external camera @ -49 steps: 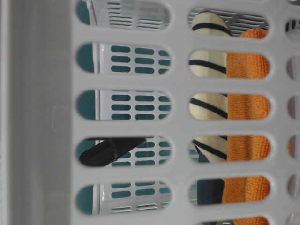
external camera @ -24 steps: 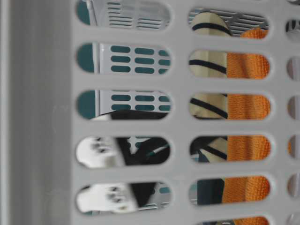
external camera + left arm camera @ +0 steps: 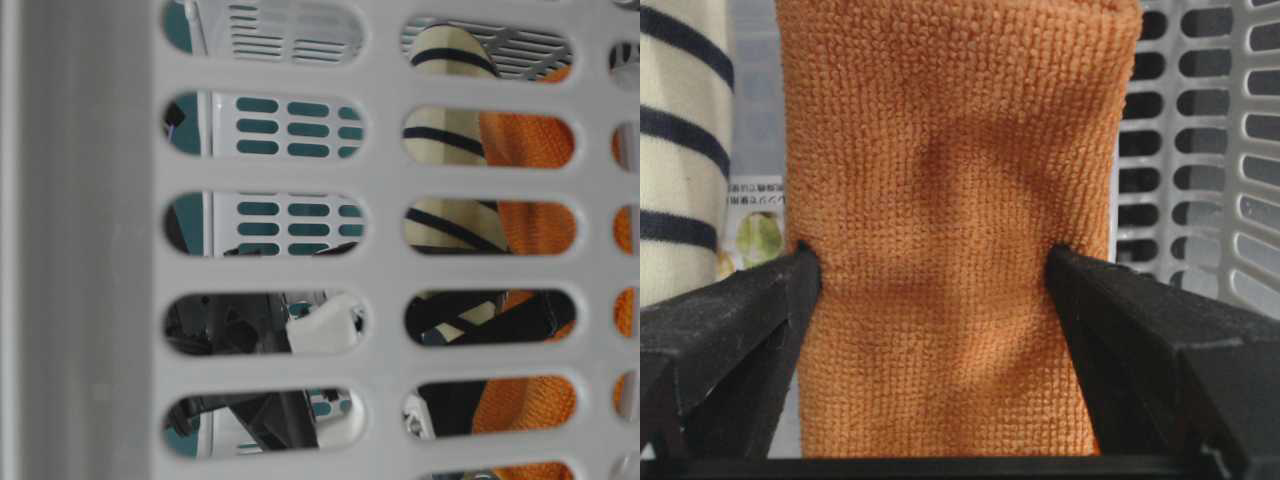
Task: Pick up the orange cloth from the shopping basket with the left arm.
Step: 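Close the left gripper on the orange cloth's edge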
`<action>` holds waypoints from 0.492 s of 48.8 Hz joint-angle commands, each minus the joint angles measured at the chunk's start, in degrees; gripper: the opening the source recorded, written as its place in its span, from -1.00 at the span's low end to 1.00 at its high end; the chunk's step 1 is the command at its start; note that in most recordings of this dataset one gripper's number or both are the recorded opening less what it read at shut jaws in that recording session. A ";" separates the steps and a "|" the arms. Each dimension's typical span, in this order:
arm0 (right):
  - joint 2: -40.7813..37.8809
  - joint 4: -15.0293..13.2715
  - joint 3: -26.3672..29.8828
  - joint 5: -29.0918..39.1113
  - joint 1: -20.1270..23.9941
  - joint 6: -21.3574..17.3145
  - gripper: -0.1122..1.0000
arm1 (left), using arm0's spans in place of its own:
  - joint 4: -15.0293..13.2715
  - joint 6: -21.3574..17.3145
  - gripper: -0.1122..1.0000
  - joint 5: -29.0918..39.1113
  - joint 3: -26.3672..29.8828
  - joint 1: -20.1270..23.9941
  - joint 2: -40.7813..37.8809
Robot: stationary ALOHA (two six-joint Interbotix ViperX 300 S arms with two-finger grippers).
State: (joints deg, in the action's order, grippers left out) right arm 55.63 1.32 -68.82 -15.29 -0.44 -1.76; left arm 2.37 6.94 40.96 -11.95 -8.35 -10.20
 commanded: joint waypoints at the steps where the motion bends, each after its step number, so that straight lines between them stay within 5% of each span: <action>1: -0.26 0.26 0.35 -0.26 -0.09 -0.09 -0.80 | 0.18 0.09 0.79 -0.18 -0.53 -0.26 0.00; 8: -0.26 0.26 0.35 -0.26 0.00 -0.09 -0.80 | 0.09 -0.35 0.52 -0.18 -0.53 -0.26 0.09; 19: -0.26 0.26 0.35 -0.35 -0.09 -0.09 -0.80 | 0.18 -1.14 -0.48 0.26 1.58 -0.18 2.11; 24: -0.26 0.26 0.35 -0.26 0.00 -0.18 -0.80 | 0.18 -1.14 -0.52 1.67 3.25 0.18 3.78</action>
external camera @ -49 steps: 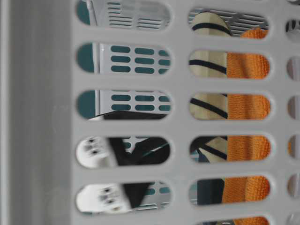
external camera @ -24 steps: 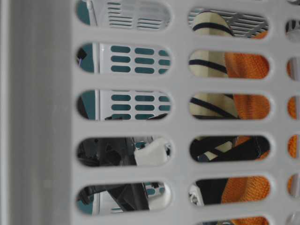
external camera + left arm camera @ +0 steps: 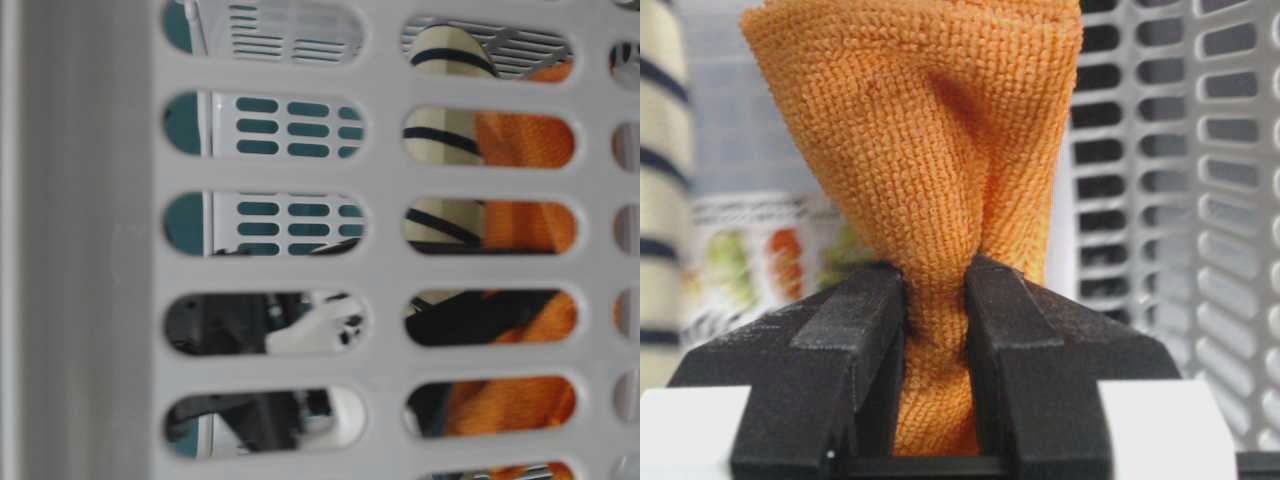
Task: Pick up the orange cloth from the shopping basket with the left arm.
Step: 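Close the left gripper on the orange cloth's edge, then lift the orange cloth upward out of the basket with the left gripper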
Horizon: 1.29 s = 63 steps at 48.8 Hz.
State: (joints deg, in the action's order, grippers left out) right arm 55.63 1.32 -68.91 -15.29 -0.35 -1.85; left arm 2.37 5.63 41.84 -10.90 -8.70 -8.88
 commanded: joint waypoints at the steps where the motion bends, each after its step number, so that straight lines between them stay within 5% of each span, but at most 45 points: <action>1: -0.26 0.26 0.35 -0.26 -0.09 -0.09 -0.80 | 0.18 0.18 -0.52 1.32 2.55 0.62 2.72; 13: -0.18 0.26 0.44 -0.26 -0.09 -0.09 -0.80 | 0.18 0.18 -0.52 13.62 11.51 0.70 6.33; 36: 0.09 0.26 0.44 -0.26 -0.09 -0.09 -0.80 | 0.26 0.18 -0.52 37.44 37.09 1.49 6.15; 63: 0.26 0.26 0.35 -0.26 -0.09 -0.18 -0.80 | 0.26 0.26 -0.52 41.31 39.29 2.20 4.57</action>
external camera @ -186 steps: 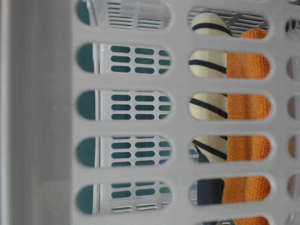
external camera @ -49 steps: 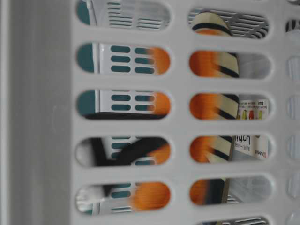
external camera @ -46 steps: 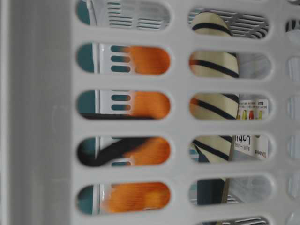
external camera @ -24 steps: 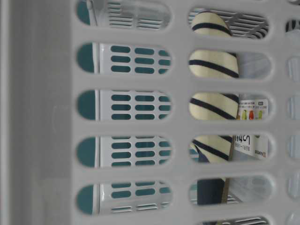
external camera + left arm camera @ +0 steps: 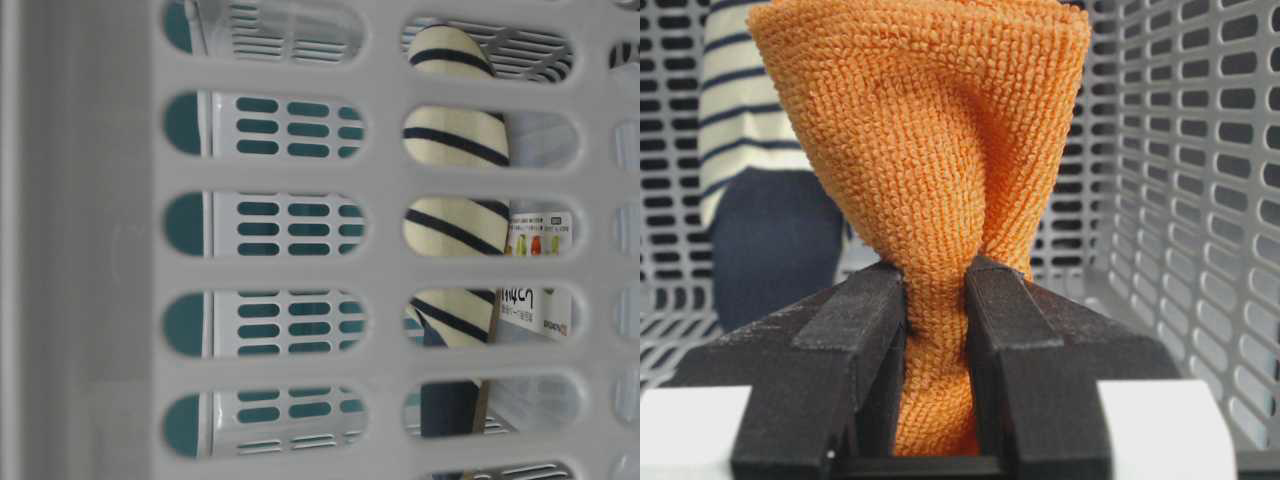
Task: Pick up the orange cloth from the shopping basket with the left arm.
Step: 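Lift the orange cloth upward out of the basket with the left gripper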
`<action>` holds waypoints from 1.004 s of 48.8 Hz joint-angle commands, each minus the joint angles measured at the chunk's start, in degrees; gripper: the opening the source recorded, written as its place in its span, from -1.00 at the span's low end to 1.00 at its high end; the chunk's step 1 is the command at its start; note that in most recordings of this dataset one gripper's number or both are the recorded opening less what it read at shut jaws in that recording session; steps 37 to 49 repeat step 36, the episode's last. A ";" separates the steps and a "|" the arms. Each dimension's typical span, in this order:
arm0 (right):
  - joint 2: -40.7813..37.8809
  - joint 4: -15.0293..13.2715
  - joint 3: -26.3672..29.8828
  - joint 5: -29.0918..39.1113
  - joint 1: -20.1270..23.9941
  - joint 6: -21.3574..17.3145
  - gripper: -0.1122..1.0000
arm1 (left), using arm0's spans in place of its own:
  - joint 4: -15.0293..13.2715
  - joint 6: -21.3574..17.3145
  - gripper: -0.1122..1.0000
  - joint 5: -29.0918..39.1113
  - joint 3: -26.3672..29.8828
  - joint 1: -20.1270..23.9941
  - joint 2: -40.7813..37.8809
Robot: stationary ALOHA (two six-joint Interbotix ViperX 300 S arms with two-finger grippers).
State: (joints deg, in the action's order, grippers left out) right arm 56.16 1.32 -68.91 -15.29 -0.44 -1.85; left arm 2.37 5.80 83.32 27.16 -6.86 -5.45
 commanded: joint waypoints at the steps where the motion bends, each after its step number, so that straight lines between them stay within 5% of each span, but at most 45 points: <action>1: -0.18 0.26 0.35 -0.35 0.00 -0.26 -0.80 | 0.26 0.09 -0.52 -0.18 1.23 0.35 1.14; 49: 0.09 0.26 -0.18 -0.26 0.00 -2.02 -0.80 | 0.26 0.09 -0.52 -1.93 -0.62 1.41 1.23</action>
